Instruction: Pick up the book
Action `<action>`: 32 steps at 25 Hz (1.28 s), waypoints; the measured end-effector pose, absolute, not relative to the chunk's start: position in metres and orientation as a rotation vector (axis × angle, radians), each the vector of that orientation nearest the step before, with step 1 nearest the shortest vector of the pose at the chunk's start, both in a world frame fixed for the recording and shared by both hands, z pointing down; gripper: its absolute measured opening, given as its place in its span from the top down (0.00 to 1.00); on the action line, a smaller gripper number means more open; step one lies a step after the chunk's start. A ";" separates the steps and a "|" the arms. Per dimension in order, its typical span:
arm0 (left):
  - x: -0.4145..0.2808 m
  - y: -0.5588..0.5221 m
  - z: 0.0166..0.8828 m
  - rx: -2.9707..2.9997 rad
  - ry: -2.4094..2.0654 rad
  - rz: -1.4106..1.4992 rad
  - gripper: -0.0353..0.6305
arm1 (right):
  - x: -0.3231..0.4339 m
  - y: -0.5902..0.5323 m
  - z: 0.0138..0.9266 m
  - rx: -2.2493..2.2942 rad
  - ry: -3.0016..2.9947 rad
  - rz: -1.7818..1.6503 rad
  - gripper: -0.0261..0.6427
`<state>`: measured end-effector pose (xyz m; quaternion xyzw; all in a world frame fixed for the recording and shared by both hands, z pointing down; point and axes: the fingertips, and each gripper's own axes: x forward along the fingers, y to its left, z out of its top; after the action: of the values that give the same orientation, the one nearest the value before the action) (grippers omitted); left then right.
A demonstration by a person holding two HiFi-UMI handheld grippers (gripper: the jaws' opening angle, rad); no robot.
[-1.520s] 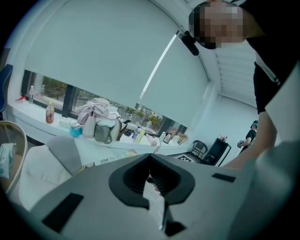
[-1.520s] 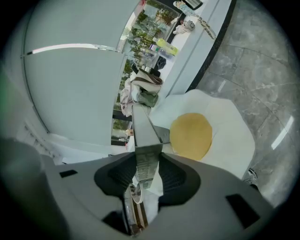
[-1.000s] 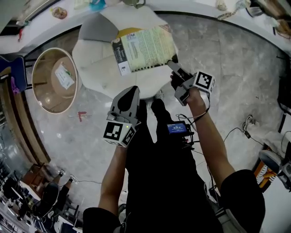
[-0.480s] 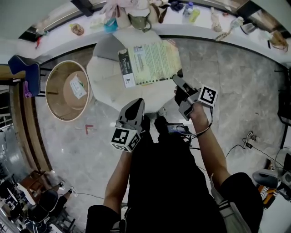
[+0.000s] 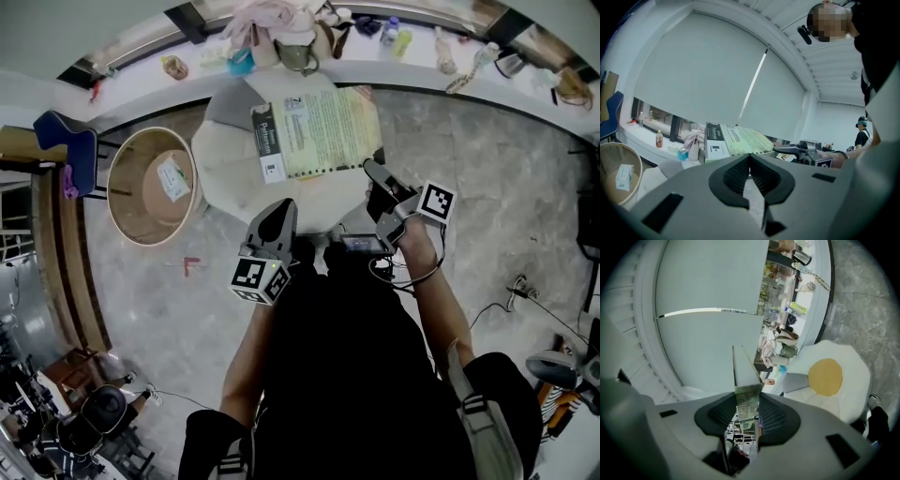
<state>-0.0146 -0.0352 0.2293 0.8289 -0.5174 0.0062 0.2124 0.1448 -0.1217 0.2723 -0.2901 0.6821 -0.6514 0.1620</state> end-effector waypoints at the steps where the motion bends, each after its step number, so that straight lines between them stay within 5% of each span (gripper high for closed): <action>1: -0.019 -0.039 0.230 2.306 -1.441 0.017 0.93 | 0.144 -0.124 0.273 -0.827 1.949 -1.850 0.72; 32: -0.028 0.021 0.219 2.291 -1.512 -0.005 0.93 | 0.138 -0.067 0.270 -0.766 1.927 -1.866 0.72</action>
<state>-0.0280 0.0214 0.2194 0.8184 -0.5399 -0.0017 0.1970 0.1376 -0.0669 0.2698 -0.2702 0.6800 -0.6587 0.1751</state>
